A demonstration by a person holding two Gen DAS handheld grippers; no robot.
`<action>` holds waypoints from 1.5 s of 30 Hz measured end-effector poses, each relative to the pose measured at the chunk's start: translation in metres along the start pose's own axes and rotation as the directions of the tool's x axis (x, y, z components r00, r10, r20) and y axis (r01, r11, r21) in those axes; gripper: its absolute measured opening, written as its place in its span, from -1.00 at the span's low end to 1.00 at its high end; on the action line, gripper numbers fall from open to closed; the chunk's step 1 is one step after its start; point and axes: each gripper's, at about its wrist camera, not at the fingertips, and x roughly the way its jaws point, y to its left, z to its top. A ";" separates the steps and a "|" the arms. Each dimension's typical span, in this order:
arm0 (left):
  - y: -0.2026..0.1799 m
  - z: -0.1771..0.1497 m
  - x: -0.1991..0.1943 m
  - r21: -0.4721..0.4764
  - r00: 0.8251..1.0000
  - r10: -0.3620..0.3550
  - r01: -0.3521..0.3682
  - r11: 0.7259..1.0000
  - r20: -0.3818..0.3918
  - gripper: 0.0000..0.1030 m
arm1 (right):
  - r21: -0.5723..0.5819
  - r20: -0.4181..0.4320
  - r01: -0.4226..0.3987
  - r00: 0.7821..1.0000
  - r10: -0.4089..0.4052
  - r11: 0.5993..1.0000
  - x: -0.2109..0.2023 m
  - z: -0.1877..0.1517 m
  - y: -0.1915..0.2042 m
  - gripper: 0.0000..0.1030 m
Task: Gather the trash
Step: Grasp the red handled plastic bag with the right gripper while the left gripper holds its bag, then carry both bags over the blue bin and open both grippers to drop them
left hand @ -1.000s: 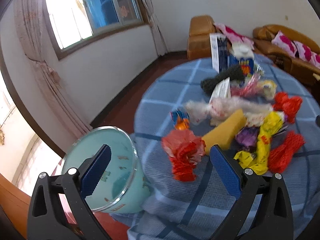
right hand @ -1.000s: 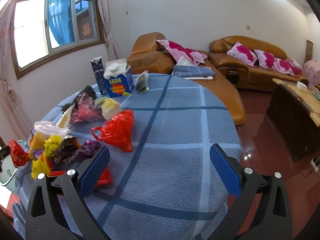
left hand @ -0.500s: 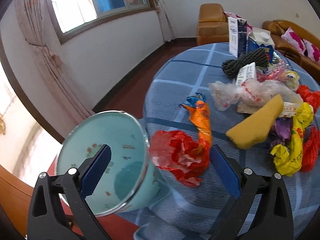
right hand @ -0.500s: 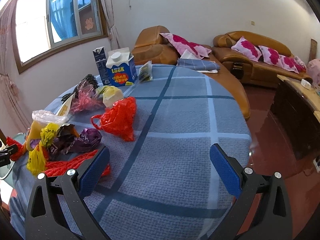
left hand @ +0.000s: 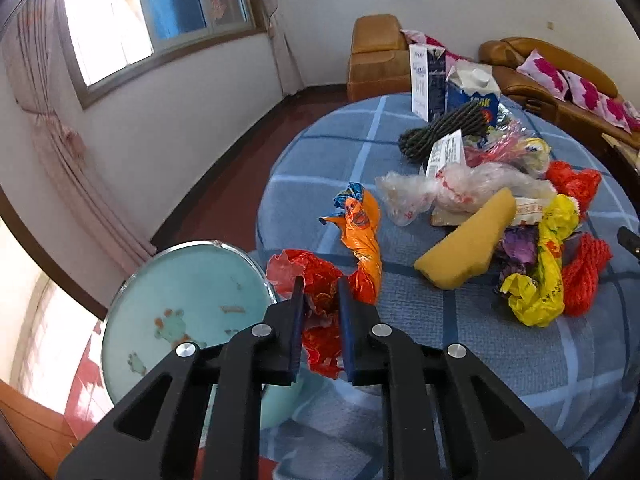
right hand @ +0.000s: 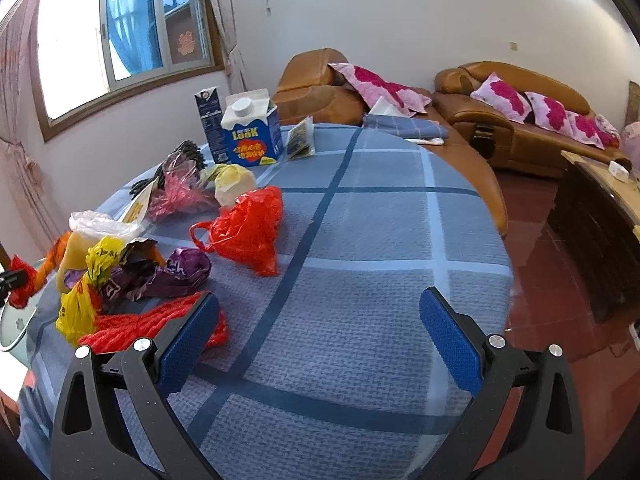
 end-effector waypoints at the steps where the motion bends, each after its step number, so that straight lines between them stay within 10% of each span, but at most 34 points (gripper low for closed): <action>1: 0.001 0.001 -0.005 0.014 1.000 0.001 -0.002 1.000 0.017 -0.70 | 0.002 -0.003 -0.007 1.000 0.007 1.000 0.001 0.000 0.000 0.91; 16: 0.030 -0.008 -0.013 -0.008 0.998 0.050 -0.050 0.999 0.032 -0.70 | -0.058 -0.056 -0.066 0.996 0.063 0.996 0.037 0.052 0.020 0.46; 18: 0.033 -0.008 -0.012 -0.011 0.998 0.052 -0.051 0.999 0.024 -0.70 | -0.072 -0.100 -0.095 0.991 0.087 0.993 0.049 0.054 0.025 0.22; 20: 0.036 -0.008 -0.014 -0.017 0.999 0.048 -0.048 0.999 0.022 -0.70 | -0.058 -0.172 -0.167 0.973 0.155 0.984 0.063 0.051 0.026 -0.64; 23: 0.040 -0.008 -0.017 -0.021 0.998 0.051 -0.050 0.999 0.023 -0.70 | -0.041 -0.178 -0.207 0.964 0.197 0.977 0.062 0.047 0.022 -0.78; 31: 0.059 -0.009 -0.034 -0.037 0.996 0.086 -0.084 0.996 0.040 -0.70 | -0.080 -0.018 -0.208 0.978 0.208 0.975 0.015 0.068 0.020 -0.79; 45: 0.117 -0.030 -0.033 -0.092 0.975 0.219 -0.222 0.971 -0.044 -0.69 | -0.321 -0.045 -0.441 0.891 0.452 0.838 0.016 0.100 0.159 -0.79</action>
